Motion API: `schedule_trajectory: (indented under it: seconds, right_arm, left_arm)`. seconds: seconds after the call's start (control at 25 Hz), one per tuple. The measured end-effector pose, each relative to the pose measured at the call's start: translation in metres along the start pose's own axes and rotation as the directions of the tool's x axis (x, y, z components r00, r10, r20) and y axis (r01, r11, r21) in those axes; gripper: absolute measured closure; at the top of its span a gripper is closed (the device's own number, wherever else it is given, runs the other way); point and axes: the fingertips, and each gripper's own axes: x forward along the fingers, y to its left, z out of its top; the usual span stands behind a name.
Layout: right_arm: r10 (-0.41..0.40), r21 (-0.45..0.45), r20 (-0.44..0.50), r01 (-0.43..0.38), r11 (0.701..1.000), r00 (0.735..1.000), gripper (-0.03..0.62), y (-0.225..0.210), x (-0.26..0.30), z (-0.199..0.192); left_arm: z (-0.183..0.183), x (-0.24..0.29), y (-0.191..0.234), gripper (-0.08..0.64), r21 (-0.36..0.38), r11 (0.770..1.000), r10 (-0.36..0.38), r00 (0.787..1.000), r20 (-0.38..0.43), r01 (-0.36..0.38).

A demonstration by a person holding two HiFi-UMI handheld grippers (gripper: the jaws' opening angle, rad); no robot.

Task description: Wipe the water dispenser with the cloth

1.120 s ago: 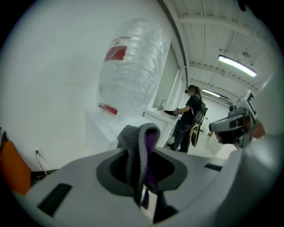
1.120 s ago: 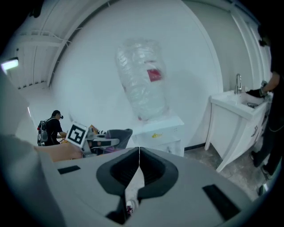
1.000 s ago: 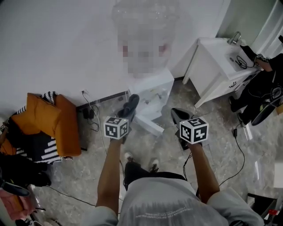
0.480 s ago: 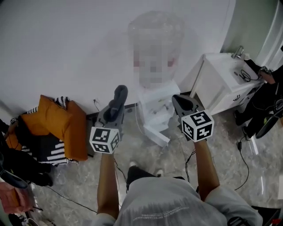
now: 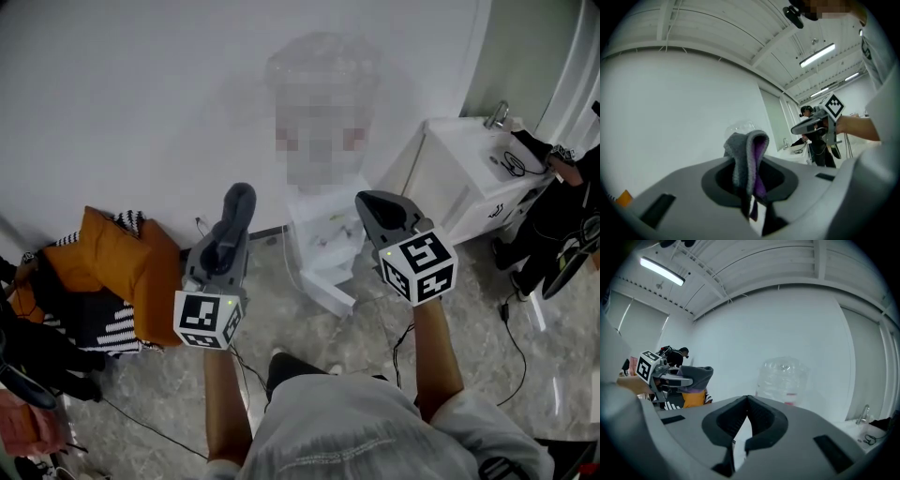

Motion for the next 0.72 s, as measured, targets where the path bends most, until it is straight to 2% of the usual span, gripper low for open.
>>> schedule_trajectory:
  seconds: [0.28, 0.72]
  right_arm:
    - [-0.006, -0.034, -0.019, 0.005, 0.999, 1.000, 0.578, 0.004, -0.006, -0.004]
    - [0.005, -0.011, -0.034, -0.006, 1.000, 0.999, 0.578, 0.012, -0.003, -0.014]
  left_arm:
    - [0.001, 0.000, -0.008, 0.480, 0.008, 1.000, -0.014, 1.000, 0.002, 0.014]
    - [-0.001, 0.000, -0.017, 0.480, -0.004, 0.998, -0.056, 0.998, -0.004, 0.056]
